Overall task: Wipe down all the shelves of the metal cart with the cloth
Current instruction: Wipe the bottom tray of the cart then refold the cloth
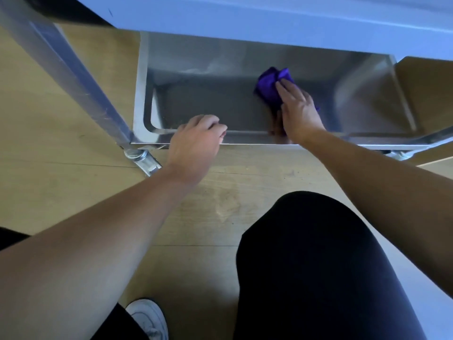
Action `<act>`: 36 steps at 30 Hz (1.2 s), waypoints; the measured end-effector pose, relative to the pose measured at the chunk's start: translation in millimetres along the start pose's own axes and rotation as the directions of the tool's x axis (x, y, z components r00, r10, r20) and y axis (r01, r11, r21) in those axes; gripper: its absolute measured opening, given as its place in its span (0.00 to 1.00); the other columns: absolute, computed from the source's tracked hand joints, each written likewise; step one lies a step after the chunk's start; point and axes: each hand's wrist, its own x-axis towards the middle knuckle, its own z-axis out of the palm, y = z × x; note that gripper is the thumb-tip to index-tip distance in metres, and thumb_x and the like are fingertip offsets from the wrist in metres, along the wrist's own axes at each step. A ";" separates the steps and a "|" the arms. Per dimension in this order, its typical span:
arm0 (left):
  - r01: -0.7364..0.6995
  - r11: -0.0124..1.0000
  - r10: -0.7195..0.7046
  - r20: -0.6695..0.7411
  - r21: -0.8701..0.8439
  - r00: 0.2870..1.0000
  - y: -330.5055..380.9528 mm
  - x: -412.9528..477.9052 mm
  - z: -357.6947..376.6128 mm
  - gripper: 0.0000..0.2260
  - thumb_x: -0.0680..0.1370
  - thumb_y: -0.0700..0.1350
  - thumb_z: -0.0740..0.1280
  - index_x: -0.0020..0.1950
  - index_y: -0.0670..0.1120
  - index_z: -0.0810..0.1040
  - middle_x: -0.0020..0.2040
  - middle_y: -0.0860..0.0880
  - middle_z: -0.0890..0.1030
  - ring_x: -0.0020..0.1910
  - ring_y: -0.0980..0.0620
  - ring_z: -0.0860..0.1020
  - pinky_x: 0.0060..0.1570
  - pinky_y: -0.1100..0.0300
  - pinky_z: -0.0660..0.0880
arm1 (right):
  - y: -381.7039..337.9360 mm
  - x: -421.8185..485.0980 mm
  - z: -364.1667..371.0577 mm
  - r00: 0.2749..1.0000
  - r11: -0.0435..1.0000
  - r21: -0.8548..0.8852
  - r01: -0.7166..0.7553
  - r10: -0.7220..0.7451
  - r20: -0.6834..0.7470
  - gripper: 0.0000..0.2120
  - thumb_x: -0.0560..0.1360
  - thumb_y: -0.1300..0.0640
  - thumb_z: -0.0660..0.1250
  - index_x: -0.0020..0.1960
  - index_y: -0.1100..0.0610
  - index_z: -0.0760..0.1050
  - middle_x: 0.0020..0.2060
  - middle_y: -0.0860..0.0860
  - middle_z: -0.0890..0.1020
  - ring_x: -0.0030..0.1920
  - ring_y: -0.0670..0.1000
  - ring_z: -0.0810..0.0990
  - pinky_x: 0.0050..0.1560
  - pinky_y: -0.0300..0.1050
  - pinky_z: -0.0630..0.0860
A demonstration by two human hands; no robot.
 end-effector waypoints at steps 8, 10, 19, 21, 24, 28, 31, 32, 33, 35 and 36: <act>-0.176 0.984 0.176 -0.048 -0.004 0.983 49.6 22.6 35.2 0.08 0.79 0.45 0.65 0.54 0.47 0.83 0.58 0.49 0.80 0.57 0.44 0.77 0.49 0.48 0.77 | 3.9 -24.7 14.6 0.983 0.985 0.020 0.171 -0.169 -0.075 0.24 0.74 0.66 0.59 0.69 0.64 0.69 0.70 0.58 0.70 0.71 0.57 0.68 0.72 0.56 0.62; -0.185 0.983 0.185 -0.042 -0.001 0.982 56.0 25.6 39.7 0.07 0.78 0.44 0.67 0.52 0.47 0.83 0.57 0.49 0.81 0.55 0.44 0.78 0.46 0.49 0.77 | 31.2 -32.7 9.8 0.989 0.994 0.076 0.079 -0.068 -0.134 0.25 0.73 0.65 0.56 0.70 0.62 0.69 0.69 0.58 0.72 0.68 0.62 0.71 0.72 0.54 0.63; -0.142 0.990 0.142 -0.025 0.000 0.990 70.7 26.5 42.2 0.08 0.80 0.44 0.63 0.53 0.47 0.81 0.56 0.50 0.79 0.54 0.45 0.77 0.48 0.49 0.76 | 74.9 -28.7 -6.5 0.758 0.768 0.091 -0.634 0.640 -0.128 0.30 0.75 0.65 0.55 0.76 0.55 0.58 0.76 0.51 0.59 0.72 0.54 0.62 0.73 0.47 0.55; -0.129 0.991 0.128 -0.029 -0.018 0.991 75.1 30.9 41.1 0.08 0.80 0.44 0.63 0.53 0.46 0.82 0.56 0.49 0.79 0.53 0.44 0.78 0.48 0.49 0.75 | 44.5 -20.6 3.3 0.862 0.871 0.097 -0.482 0.491 -0.127 0.29 0.74 0.65 0.56 0.75 0.55 0.61 0.75 0.51 0.62 0.73 0.52 0.62 0.73 0.46 0.53; -0.171 0.985 0.171 0.006 -0.023 0.985 84.5 44.0 44.0 0.10 0.81 0.44 0.63 0.57 0.47 0.82 0.62 0.48 0.79 0.60 0.43 0.76 0.53 0.47 0.75 | 39.2 -28.4 13.7 0.971 0.975 0.124 -0.183 0.199 -0.130 0.28 0.73 0.64 0.57 0.73 0.55 0.65 0.71 0.51 0.69 0.67 0.61 0.69 0.71 0.48 0.61; -0.200 0.979 0.201 0.057 -0.026 0.978 100.6 48.9 60.9 0.14 0.81 0.42 0.61 0.65 0.48 0.78 0.69 0.47 0.75 0.69 0.41 0.71 0.62 0.43 0.71 | 109.0 -50.9 2.8 0.952 0.968 0.123 -0.219 0.240 -0.189 0.28 0.73 0.64 0.56 0.72 0.55 0.67 0.71 0.53 0.70 0.67 0.61 0.69 0.67 0.49 0.65; -0.196 0.980 0.195 -0.015 -0.042 0.981 100.5 45.0 71.9 0.14 0.81 0.40 0.62 0.65 0.49 0.79 0.69 0.46 0.75 0.69 0.40 0.71 0.65 0.43 0.69 | 180.9 -67.8 -7.1 0.876 0.900 0.107 -0.423 0.437 -0.203 0.28 0.73 0.64 0.55 0.73 0.56 0.66 0.72 0.55 0.69 0.72 0.57 0.66 0.70 0.50 0.61; -0.197 0.979 0.196 -0.026 -0.046 0.980 99.4 43.9 74.2 0.14 0.81 0.41 0.62 0.65 0.49 0.78 0.69 0.47 0.75 0.69 0.41 0.71 0.65 0.44 0.69 | 196.7 -73.8 -9.9 0.828 0.856 0.129 -0.500 0.516 -0.219 0.27 0.74 0.63 0.54 0.73 0.55 0.66 0.72 0.54 0.68 0.72 0.58 0.65 0.71 0.52 0.61; -0.199 0.979 0.198 -0.031 -0.051 0.980 98.7 43.0 76.0 0.14 0.81 0.41 0.61 0.65 0.49 0.78 0.69 0.47 0.75 0.69 0.41 0.71 0.66 0.44 0.68 | 205.5 -78.7 -11.3 0.777 0.811 0.157 -0.564 0.585 -0.232 0.26 0.76 0.62 0.54 0.74 0.54 0.65 0.73 0.53 0.67 0.73 0.59 0.64 0.72 0.53 0.61; -0.198 0.979 0.196 -0.043 -0.058 0.980 100.1 42.4 78.4 0.14 0.81 0.41 0.61 0.65 0.49 0.78 0.69 0.48 0.75 0.69 0.42 0.71 0.66 0.45 0.68 | 203.9 -78.9 -10.7 0.680 0.720 0.196 -0.666 0.694 -0.238 0.25 0.77 0.63 0.55 0.74 0.53 0.64 0.74 0.51 0.66 0.73 0.59 0.63 0.72 0.54 0.62; -0.195 0.979 0.192 -0.048 -0.057 0.980 101.3 41.8 79.5 0.15 0.81 0.40 0.62 0.65 0.50 0.78 0.69 0.48 0.75 0.69 0.42 0.71 0.66 0.45 0.68 | 195.2 -74.0 -9.3 0.640 0.682 0.203 -0.703 0.731 -0.237 0.26 0.77 0.63 0.56 0.74 0.52 0.64 0.74 0.50 0.66 0.72 0.59 0.62 0.72 0.54 0.62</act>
